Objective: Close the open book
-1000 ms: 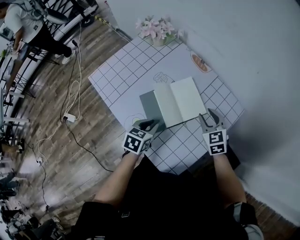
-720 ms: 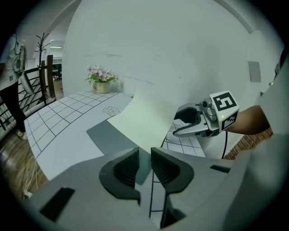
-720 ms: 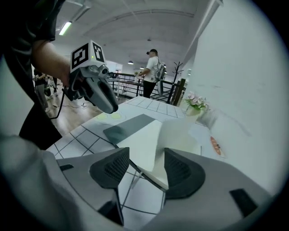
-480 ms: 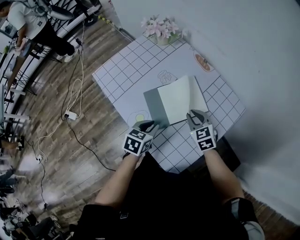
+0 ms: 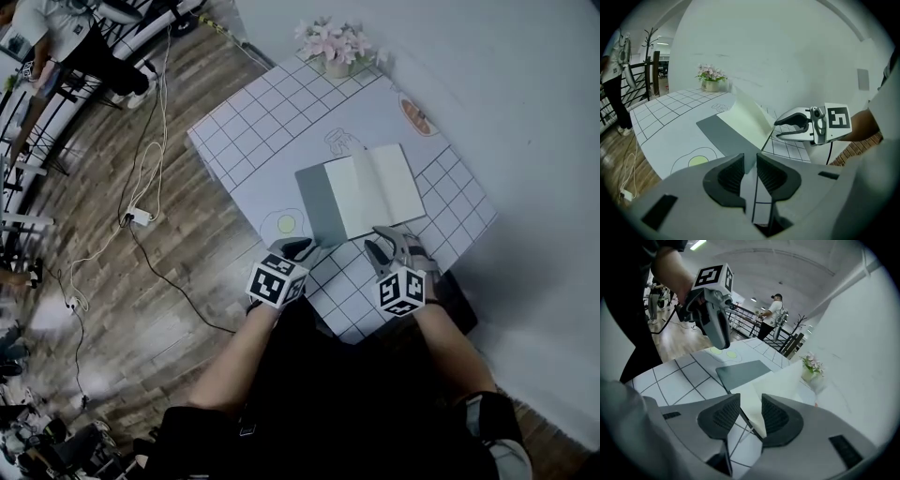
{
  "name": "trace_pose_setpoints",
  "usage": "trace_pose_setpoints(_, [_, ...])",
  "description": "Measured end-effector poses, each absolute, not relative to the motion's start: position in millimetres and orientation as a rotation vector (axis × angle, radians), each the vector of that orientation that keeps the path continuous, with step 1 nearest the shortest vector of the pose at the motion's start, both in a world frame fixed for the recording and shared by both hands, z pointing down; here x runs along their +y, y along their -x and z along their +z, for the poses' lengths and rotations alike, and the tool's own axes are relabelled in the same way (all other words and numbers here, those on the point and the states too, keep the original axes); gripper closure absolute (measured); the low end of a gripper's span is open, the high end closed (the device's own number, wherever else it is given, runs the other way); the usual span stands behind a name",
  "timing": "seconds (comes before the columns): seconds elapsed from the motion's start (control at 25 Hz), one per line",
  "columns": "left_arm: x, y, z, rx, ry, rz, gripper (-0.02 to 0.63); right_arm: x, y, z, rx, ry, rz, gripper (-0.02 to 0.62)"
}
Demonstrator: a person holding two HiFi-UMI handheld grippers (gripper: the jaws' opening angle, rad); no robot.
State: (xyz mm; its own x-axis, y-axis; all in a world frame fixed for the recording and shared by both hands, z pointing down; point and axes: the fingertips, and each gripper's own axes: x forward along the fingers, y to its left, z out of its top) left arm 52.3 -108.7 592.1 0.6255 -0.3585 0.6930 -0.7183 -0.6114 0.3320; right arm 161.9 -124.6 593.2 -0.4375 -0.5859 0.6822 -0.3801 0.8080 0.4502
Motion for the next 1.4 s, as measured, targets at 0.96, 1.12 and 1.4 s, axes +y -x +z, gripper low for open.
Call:
trace_pose_setpoints(0.96, [-121.9, -45.6, 606.1, -0.79, -2.24, 0.781, 0.54, -131.9, -130.7, 616.8, -2.016, -0.5, -0.271, 0.393])
trace_pose_setpoints(1.12, [-122.5, -39.4, 610.8, -0.8, -2.223, 0.785, 0.54, -127.6, -123.9, 643.1, -1.962, -0.376, -0.264, 0.389])
trace_pose_setpoints(1.4, [-121.2, -31.0, 615.1, -0.81, -2.206, 0.786, 0.54, -123.6, -120.3, 657.3, -1.896, -0.255, -0.26, 0.391])
